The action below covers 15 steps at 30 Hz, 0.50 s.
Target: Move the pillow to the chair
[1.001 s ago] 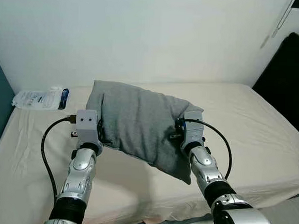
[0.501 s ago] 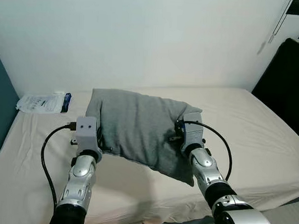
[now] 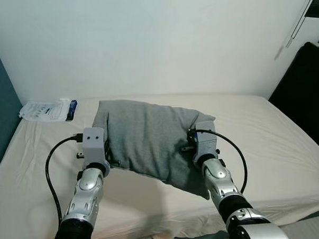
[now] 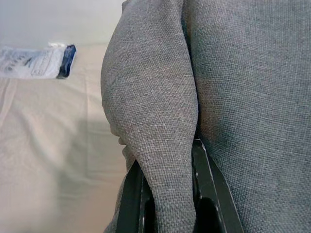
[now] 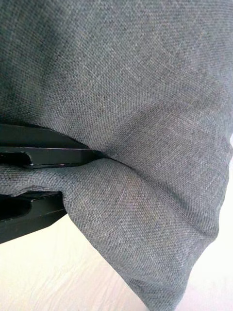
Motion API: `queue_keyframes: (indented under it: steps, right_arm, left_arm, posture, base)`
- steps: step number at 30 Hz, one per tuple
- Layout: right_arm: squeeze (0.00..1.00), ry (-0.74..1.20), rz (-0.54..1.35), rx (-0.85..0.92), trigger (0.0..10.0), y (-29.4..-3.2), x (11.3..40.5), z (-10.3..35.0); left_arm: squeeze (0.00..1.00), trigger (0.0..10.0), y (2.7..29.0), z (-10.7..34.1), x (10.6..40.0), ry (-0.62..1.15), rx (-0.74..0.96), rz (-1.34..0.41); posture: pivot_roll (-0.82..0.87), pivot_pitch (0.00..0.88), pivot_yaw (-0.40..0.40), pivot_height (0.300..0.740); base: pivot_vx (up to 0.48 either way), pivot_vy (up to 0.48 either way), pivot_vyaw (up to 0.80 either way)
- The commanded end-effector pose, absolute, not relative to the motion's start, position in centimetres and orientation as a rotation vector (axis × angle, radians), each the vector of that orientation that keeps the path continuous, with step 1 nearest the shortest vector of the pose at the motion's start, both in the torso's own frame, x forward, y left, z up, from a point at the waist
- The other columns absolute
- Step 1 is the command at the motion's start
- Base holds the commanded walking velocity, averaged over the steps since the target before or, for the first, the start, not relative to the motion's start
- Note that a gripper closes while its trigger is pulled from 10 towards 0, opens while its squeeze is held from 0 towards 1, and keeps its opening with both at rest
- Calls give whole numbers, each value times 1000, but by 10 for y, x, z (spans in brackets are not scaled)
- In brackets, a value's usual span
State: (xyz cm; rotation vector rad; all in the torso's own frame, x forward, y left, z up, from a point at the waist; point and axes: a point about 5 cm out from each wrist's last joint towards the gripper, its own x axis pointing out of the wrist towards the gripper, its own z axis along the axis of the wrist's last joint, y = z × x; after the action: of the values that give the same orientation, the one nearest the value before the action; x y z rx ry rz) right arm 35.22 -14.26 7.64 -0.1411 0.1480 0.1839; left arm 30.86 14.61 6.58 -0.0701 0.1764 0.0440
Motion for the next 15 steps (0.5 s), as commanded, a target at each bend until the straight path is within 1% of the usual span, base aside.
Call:
queue_keyframes:
  steps: [1,6,11,14,15]
  right_arm:
    - [0,155,208,-156,10000,-137,351,74]
    - [0,155,200,-150,10000,-138,350,73]
    - [0,157,187,-111,10000,-141,350,72]
    - [0,158,200,-121,10000,-141,349,72]
    - [0,156,200,-113,10000,-142,349,72]
  left_arm:
    - [0,10000,130,72,311,152,-82,-9]
    - [0,10000,130,72,312,152,-62,-4]
    - [0,10000,130,73,312,146,-43,-8]
    - [0,10000,129,73,311,138,-23,-18]
    - [0,10000,127,74,311,135,-9,-30]
  posture:
    - [-46,0,-91,740]
    - [-42,0,-79,740]
    - [-32,0,-84,740]
    - [-28,0,-82,740]
    - [-27,0,-80,740]
  base:
    - [0,0,0]
    - [0,0,0]
    - [0,0,0]
    - [0,0,0]
    - [0,0,-800]
